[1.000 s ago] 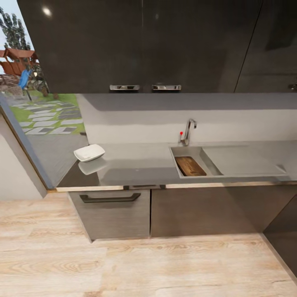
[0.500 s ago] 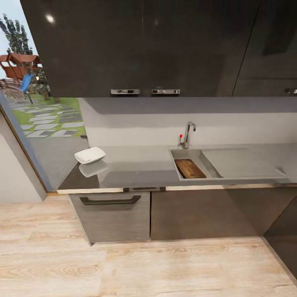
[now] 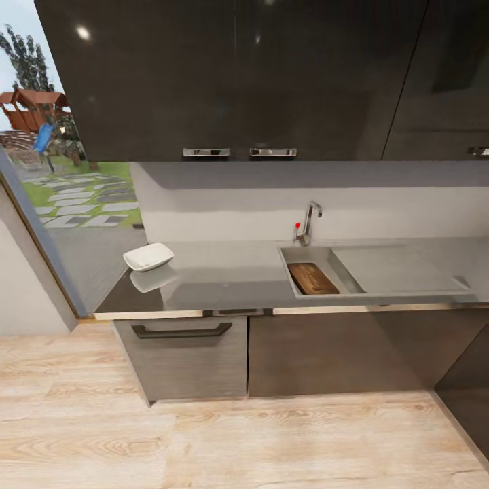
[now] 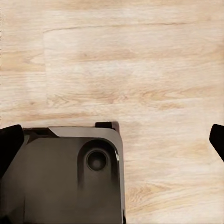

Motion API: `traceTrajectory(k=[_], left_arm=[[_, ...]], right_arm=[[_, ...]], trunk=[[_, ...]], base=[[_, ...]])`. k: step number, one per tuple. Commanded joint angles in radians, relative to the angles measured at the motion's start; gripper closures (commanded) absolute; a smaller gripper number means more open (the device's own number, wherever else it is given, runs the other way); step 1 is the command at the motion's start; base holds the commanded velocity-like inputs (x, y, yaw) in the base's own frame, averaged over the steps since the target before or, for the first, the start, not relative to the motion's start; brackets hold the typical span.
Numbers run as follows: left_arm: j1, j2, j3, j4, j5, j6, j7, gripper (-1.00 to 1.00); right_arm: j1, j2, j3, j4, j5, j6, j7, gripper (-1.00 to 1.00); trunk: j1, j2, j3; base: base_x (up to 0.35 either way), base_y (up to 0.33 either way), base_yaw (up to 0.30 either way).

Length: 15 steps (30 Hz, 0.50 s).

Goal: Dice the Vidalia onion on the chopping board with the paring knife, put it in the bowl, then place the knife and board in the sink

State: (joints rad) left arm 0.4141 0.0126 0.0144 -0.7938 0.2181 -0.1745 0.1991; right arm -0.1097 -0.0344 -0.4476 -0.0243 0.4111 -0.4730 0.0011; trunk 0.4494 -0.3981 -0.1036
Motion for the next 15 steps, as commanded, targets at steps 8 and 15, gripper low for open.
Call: traceTrajectory(k=[8, 15], left_arm=[[0.0, -0.012, -0.001, 0.145, 0.007, -0.003, 0.002, -1.0], [0.0, -0.011, -0.001, 0.181, 0.007, -0.003, 0.002, -1.0]], right_arm=[[-0.001, 0.001, -0.008, 0.001, 0.008, -0.003, 0.0, -1.0], [-0.001, 0.012, -0.01, 0.0, 0.006, -0.006, 0.002, -1.0]], trunk=[[0.001, -0.002, -0.002], [0.001, -0.002, -0.002]], base=[[0.0, 0.0, 0.0], [0.0, 0.0, 0.0]])
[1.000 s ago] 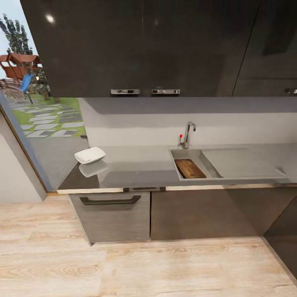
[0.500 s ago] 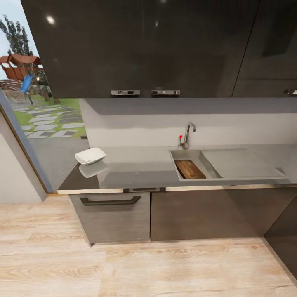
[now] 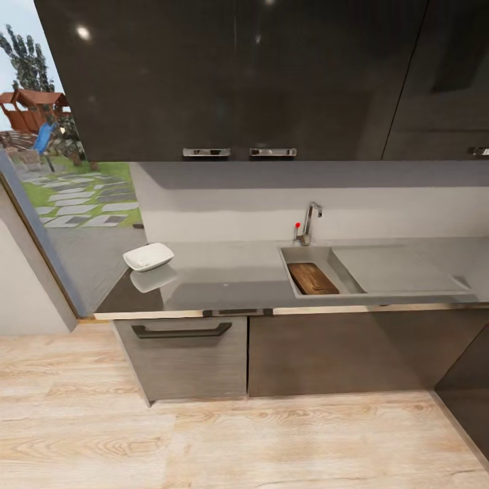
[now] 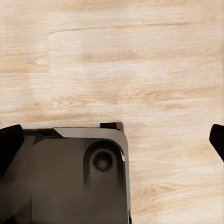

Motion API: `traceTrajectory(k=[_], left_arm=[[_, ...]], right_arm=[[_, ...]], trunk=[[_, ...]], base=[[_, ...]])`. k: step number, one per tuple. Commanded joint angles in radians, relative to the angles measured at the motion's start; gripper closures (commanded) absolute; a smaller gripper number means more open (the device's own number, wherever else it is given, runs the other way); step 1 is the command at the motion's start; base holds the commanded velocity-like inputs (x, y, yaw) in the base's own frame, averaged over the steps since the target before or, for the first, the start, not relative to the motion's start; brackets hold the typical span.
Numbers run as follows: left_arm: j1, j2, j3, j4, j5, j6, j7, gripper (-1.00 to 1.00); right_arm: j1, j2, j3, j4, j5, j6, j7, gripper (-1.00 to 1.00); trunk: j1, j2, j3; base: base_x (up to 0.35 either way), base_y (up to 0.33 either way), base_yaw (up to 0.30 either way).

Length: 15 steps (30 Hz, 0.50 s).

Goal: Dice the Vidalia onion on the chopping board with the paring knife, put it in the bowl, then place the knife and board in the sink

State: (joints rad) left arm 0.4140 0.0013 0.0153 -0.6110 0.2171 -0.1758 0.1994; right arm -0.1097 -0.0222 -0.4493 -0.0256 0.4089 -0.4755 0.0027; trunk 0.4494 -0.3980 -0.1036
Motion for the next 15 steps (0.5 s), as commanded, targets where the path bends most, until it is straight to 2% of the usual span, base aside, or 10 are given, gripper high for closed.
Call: traceTrajectory(k=[1, 15], left_arm=[[0.0, 0.0, -0.002, 0.005, 0.008, -0.002, 0.002, -1.0], [0.0, 0.003, -0.001, 0.077, 0.008, -0.002, 0.002, -1.0]], right_arm=[[-0.001, 0.001, -0.008, 0.001, 0.008, -0.003, 0.0, -1.0], [-0.001, 0.001, -0.008, 0.001, 0.009, -0.003, 0.0, -1.0]], trunk=[[0.001, -0.002, -0.002], [0.001, -0.002, -0.002]], base=[[0.0, 0.0, 0.0], [0.0, 0.0, 0.0]])
